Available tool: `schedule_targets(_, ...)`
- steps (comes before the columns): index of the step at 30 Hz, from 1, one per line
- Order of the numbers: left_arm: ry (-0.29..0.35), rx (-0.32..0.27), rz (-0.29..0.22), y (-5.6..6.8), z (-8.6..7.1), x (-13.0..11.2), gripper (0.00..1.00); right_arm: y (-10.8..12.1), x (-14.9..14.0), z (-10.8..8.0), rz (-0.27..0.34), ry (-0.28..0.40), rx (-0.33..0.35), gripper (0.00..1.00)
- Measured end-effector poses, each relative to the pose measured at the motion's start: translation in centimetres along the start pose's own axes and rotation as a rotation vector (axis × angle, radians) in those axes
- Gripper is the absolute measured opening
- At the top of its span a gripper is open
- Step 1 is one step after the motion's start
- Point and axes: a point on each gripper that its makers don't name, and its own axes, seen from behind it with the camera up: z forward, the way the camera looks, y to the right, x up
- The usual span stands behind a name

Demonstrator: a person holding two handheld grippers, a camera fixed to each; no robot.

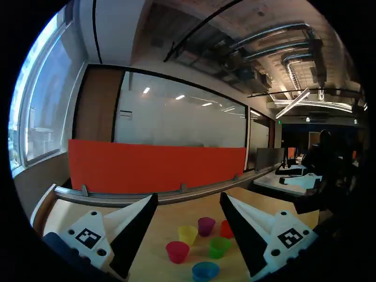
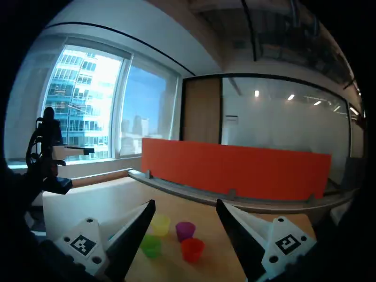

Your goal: Pour water

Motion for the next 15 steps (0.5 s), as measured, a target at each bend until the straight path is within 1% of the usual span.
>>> schedule_targets(5, 0.003, -0.052, 0.008, 0.9, -0.1, 0.0, 0.98, -2.0, 1.0, -0.4, 0.003, 0.02, 0.085, 1.0)
schedule_targets(8, -0.002, -0.077, 0.026, 1.4, -0.2, -0.2, 0.98, -2.6, 1.3, -0.4, 0.014, 0.027, 0.115, 1.0)
schedule_targets(15, -0.017, -0.121, 0.057, 2.1, -0.3, -0.9, 0.98, -3.1, 1.0, -0.3, 0.011, 0.01, 0.148, 1.0)
